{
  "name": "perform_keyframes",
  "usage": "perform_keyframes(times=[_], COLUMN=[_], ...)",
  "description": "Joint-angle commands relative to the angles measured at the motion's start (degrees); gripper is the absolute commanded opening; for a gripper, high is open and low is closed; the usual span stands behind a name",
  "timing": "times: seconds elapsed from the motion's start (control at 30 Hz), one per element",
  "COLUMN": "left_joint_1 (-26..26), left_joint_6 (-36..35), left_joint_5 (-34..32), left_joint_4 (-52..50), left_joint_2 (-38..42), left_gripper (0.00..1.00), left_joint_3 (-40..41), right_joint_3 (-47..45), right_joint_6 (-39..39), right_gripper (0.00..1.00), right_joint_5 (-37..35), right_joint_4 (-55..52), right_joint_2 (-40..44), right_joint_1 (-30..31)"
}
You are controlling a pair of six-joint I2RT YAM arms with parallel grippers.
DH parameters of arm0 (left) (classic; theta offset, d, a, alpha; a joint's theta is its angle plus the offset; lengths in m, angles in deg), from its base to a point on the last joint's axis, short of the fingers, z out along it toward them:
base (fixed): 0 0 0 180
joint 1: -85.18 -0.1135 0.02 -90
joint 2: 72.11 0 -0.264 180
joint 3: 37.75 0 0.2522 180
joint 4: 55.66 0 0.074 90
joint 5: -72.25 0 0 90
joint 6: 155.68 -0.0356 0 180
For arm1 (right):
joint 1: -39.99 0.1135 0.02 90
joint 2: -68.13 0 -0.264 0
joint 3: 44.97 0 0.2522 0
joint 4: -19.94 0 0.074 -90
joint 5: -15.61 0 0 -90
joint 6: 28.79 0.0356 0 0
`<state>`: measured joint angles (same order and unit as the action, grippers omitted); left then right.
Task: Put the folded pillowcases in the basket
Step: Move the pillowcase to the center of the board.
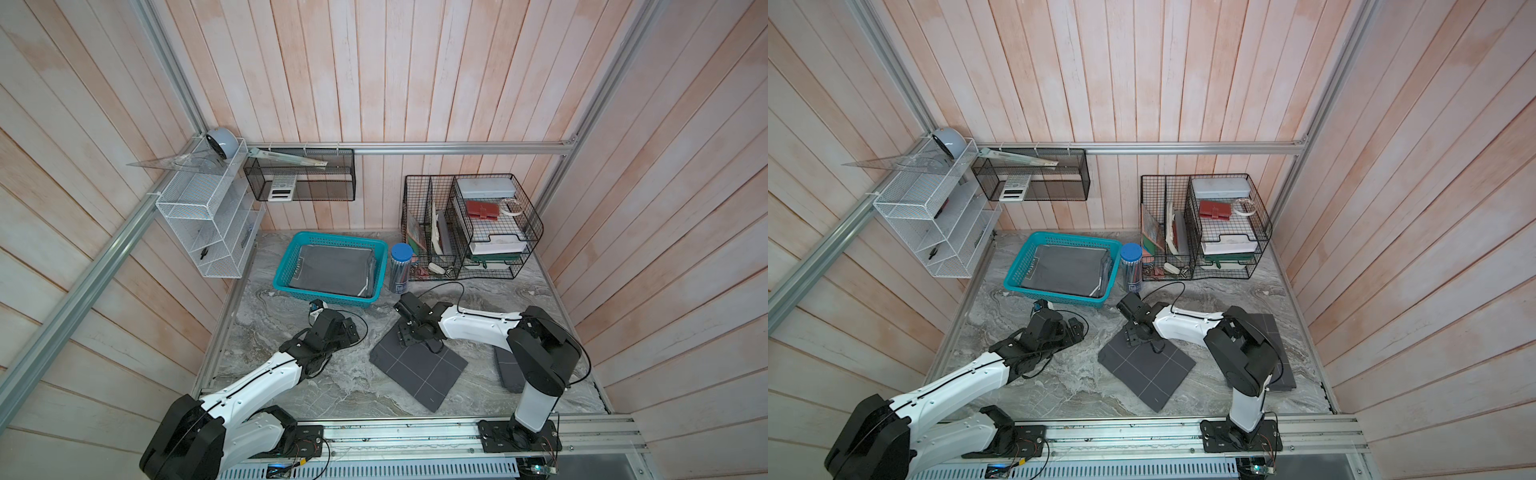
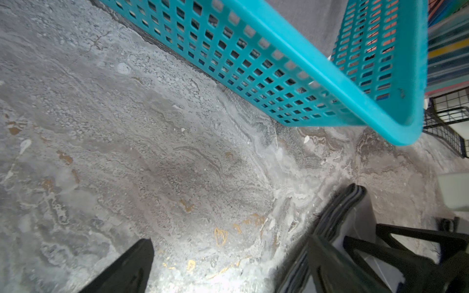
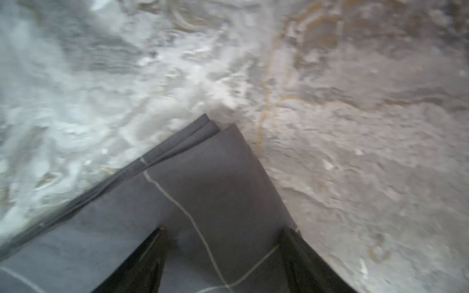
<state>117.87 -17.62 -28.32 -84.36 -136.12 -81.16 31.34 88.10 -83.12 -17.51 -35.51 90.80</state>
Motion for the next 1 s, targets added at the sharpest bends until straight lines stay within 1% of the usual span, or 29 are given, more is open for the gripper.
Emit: perform_keyframes(times=[0.0,0.07,0.2,0.3,0.37,0.43,0.57,0.67,0.73,0.87,0.97], left_joint_1=[0.27,0.39,0.93,4.55,6.65,8.53,12.28,12.91,12.93,13.45,13.79], left_joint_6=[0.29,0.21,0.95,0.24,-0.04,0.02,-0.5,0.3,0.32,0.26,1.25], left_joint_5=[0.34,1.17,4.82,3.89,4.63,6.0,5.19,4.58,5.28,6.22,6.51], left_joint_4=[1.8,2.22,3.71,3.95,4.49,6.11,5.9,4.39,3.86,3.86,2.89], left_joint_2=[0.26,-0.85,-4.56,-7.86,-11.05,-14.2,-20.52,-24.18,-25.54,-25.18,-24.27], left_gripper=[1.0,1.0,1.0,1.0,1.0,1.0,0.99,0.99,0.98,0.95,0.89], left_joint_3=[0.73,0.42,-1.2,-3.92,-6.01,-7.54,-11.53,-13.48,-14.37,-13.95,-12.31], right_joint_3=[1.66,1.15,-4.73,-8.87,-11.31,-14.22,-19.47,-21.46,-21.43,-19.56,-16.5], right_joint_6=[-1.53,-1.97,-1.79,-0.56,0.87,3.21,7.76,10.71,11.04,11.62,10.29], right_gripper=[0.77,0.77,0.77,0.77,0.77,0.77,0.77,0.77,0.77,0.77,0.77], right_joint_5=[1.46,0.06,-6.3,-6.78,-6.6,-6.45,-6.12,-6.39,-6.52,-7.77,-8.07], right_joint_4=[0.04,0.0,-0.86,-3.4,-5.2,-6.08,-6.29,-4.61,-3.41,-2.13,-1.78], right_joint_2=[-0.24,1.52,8.38,12.9,15.77,18.62,23.17,22.64,20.84,16.16,13.03], right_joint_1=[1.1,1.38,0.73,-0.16,-0.14,-0.12,-0.18,-0.12,-0.17,-0.26,-0.73])
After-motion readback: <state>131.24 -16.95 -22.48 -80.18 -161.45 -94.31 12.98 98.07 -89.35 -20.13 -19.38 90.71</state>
